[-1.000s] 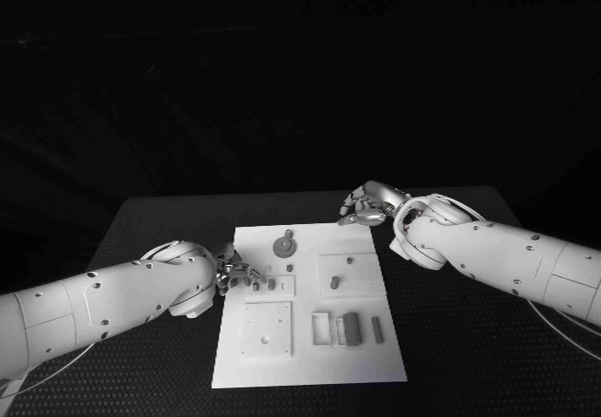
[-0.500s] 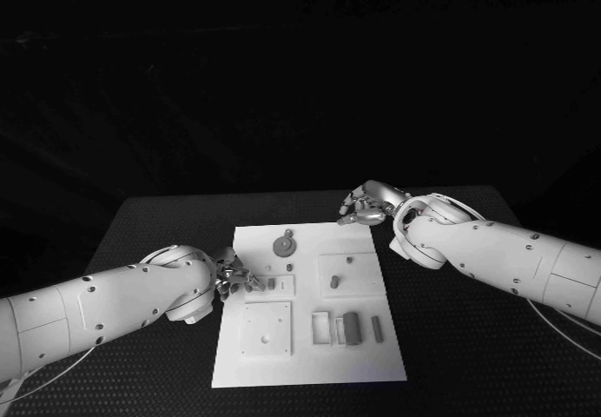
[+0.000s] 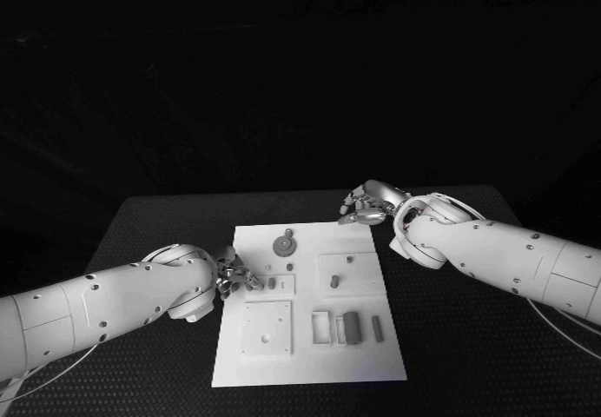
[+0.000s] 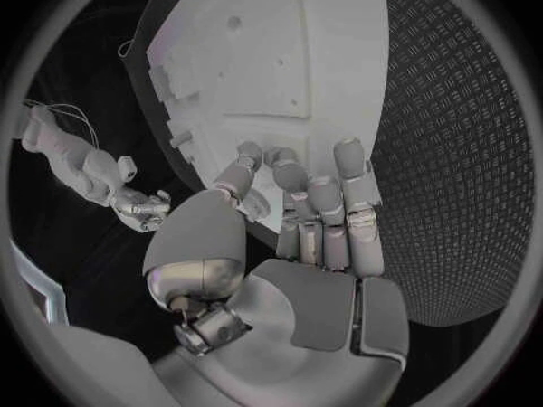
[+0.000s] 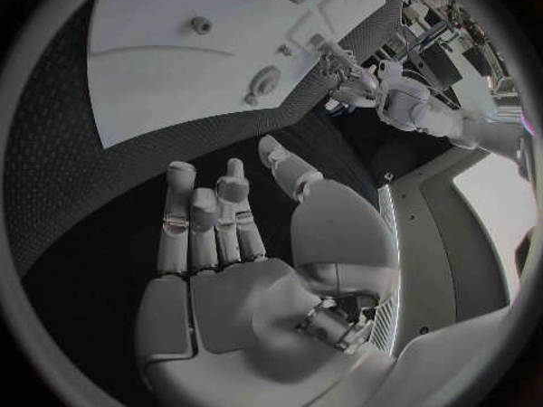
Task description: Assemble the parts on the task board
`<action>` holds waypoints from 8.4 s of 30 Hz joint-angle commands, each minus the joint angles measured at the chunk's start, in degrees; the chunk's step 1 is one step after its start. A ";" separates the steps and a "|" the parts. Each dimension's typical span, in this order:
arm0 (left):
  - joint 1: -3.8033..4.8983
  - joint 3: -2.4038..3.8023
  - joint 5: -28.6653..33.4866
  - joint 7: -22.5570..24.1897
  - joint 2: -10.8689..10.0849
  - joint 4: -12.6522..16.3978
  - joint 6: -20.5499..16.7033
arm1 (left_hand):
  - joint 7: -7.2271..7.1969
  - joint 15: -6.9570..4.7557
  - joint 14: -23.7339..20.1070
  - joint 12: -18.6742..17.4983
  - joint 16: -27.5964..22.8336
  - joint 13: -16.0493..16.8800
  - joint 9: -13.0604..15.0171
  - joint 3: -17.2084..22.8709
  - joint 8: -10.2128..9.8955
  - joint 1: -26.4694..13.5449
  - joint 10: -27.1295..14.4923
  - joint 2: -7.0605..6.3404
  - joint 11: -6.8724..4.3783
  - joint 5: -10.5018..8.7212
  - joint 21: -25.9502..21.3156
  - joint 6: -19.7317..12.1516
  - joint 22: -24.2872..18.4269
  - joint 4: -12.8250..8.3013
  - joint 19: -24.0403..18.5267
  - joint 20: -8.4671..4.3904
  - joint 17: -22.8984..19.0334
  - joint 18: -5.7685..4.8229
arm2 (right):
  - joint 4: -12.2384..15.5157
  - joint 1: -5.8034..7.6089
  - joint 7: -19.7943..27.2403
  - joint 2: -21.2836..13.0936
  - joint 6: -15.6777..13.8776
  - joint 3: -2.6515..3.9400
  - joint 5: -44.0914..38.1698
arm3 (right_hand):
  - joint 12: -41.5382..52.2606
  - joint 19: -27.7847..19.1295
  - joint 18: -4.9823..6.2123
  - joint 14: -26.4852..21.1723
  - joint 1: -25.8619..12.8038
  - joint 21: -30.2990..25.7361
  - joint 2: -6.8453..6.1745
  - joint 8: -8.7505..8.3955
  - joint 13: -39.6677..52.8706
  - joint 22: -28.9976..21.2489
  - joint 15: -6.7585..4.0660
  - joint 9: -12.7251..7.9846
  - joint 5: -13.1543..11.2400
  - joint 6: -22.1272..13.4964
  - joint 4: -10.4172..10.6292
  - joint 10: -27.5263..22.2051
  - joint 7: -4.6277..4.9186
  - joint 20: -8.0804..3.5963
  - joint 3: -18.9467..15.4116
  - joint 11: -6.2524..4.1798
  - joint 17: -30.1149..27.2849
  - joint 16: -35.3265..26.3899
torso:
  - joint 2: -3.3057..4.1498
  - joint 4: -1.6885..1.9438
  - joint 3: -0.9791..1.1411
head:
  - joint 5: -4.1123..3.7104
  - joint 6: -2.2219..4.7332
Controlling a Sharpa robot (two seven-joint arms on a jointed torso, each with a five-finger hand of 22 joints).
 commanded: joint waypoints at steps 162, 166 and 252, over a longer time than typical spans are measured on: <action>-0.01 0.65 4.84 -0.05 1.09 -2.64 -0.41 | -0.31 0.24 0.73 1.00 0.37 -1.67 7.27 4.43 -0.71 -1.09 0.21 -0.56 -0.17 3.29 0.82 1.56 1.03 3.91 -0.13 0.07 -0.83 -0.77 | 0.01 -0.02 0.47 -0.15 1.80 0.03 -0.06 | 0.27 -0.50 0.79 -0.22 -0.64 -0.14 -0.10 -0.56 -0.25 -0.10 -0.38 0.24 0.33 -0.24 0.11 -0.41 0.47 -0.06 0.19 0.10 -0.19 0.15 | -0.02 0.00 0.00 | 0.02 -0.19; -0.01 0.65 5.66 0.14 1.10 -2.70 -0.30 | -0.36 0.13 0.67 1.01 0.36 -1.68 7.52 3.29 -0.98 -2.40 0.16 -1.44 -0.23 3.07 0.71 1.59 0.99 4.17 -0.17 -0.06 -0.83 -0.74 | 0.03 -0.02 0.48 -0.17 1.82 0.03 -0.06 | 0.27 -0.51 0.79 -0.22 -0.64 -0.14 -0.10 -0.56 -0.25 -0.10 -0.38 0.24 0.33 -0.25 0.11 -0.42 0.47 -0.05 0.19 0.10 -0.19 0.15 | -0.02 0.02 0.00 | 0.03 -0.24; 0.01 0.73 4.18 0.58 0.98 -3.13 1.12 | -0.46 0.08 0.62 1.17 0.48 -1.91 9.38 2.05 -3.41 -2.41 0.13 -0.37 -0.33 3.29 0.15 2.76 1.05 3.65 0.07 -0.15 -0.75 -0.82 | 0.00 -0.02 0.48 -0.15 1.87 0.03 -0.04 | 0.32 -0.53 0.79 -0.26 -0.69 -0.14 -0.06 -0.60 -0.33 -0.11 -0.36 0.31 0.33 -0.24 0.11 -0.46 0.48 -0.03 0.19 0.12 -0.24 0.18 | -0.03 0.04 -0.03 | -0.04 -0.42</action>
